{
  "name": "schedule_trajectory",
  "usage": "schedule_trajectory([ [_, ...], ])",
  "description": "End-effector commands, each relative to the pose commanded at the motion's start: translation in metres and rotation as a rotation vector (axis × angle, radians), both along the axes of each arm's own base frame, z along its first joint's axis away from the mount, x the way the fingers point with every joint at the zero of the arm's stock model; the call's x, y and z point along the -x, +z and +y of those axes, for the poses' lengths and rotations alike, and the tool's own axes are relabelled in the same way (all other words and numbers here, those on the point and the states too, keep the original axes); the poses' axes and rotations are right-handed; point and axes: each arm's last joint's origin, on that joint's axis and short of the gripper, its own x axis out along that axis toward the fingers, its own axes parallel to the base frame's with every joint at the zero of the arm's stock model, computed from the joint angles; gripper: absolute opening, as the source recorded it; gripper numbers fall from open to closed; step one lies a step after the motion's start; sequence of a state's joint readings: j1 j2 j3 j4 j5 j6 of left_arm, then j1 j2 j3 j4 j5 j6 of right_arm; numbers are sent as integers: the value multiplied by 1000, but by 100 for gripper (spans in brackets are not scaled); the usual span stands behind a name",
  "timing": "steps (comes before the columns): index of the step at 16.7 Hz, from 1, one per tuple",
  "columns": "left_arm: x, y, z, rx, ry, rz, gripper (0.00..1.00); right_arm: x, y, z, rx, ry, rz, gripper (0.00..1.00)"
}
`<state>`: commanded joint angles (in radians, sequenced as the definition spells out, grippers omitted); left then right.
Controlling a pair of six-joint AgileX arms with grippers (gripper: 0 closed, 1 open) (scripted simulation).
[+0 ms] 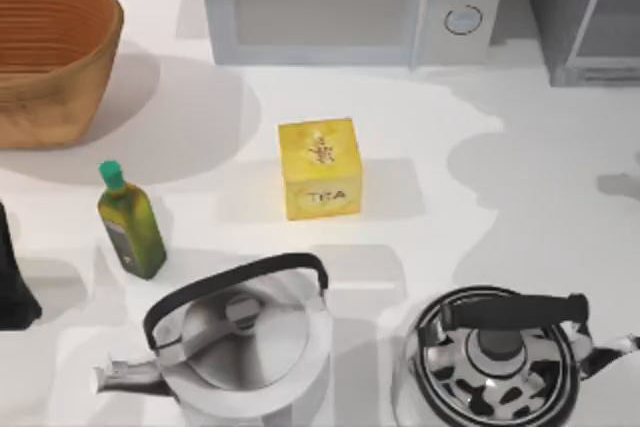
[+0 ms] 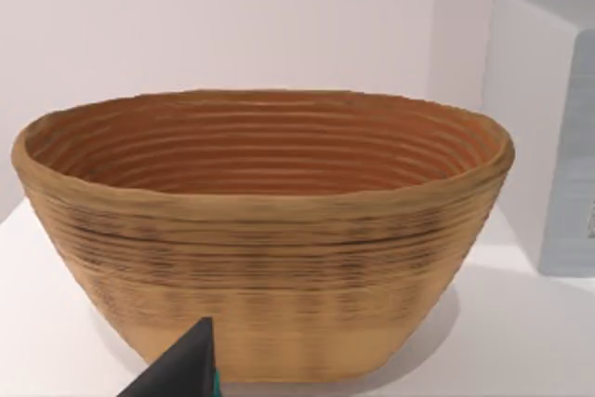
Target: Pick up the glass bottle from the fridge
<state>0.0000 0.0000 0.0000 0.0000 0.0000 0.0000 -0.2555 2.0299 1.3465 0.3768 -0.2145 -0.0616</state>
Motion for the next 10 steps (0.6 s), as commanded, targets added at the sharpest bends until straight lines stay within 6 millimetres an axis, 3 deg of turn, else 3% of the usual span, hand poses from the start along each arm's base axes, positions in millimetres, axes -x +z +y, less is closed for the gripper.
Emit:
schedule_trajectory([
  [4,0,0,0,0,0,0,100,1,25,0,0,-2,-1,0],
  [10,0,0,0,0,0,0,100,3,20,-1,-4,-4,16,0],
])
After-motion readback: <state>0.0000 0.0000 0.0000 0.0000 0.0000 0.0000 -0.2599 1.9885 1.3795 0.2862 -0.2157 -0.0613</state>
